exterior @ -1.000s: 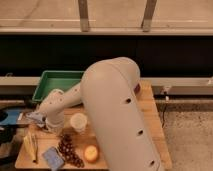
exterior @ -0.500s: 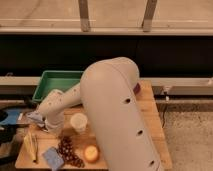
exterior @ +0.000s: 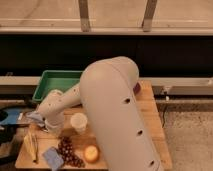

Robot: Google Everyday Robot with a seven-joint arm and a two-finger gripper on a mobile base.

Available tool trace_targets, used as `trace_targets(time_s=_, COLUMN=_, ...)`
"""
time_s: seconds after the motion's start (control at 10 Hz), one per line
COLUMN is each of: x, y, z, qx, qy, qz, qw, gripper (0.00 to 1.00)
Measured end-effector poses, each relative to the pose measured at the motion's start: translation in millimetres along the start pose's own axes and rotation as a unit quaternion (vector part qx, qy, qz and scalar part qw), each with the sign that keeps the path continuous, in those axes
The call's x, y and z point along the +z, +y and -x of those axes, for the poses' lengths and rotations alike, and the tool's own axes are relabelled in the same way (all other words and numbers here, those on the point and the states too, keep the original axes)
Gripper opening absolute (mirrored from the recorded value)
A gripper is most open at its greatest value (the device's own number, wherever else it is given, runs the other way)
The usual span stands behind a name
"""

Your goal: Place fork in tray

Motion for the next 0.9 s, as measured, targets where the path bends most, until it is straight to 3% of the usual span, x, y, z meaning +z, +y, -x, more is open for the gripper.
trace_targets(time_s=0.2, x=-3.4, y=-1.4, z=0.2, qx=-0.004, qy=-0.006, qz=-0.001, qw=1.0, gripper=0.0)
trace_targets(time_s=0.3, x=-10.7, y=-3.4, z=3.3, qx=-0.008, qy=-0.021, qz=-0.002, qw=0.9997, gripper=0.0)
trace_targets(time_s=0.5, x=-44.5, y=-9.4, z=9.2, qx=-0.02, qy=-0.048, qz=-0.011, qw=0.9986, gripper=0.0)
trace_targets(time_s=0.9, x=-91.3, y=-25.6, z=4.8, qx=-0.02, qy=-0.07, qz=-0.032, qw=0.9968, gripper=0.0)
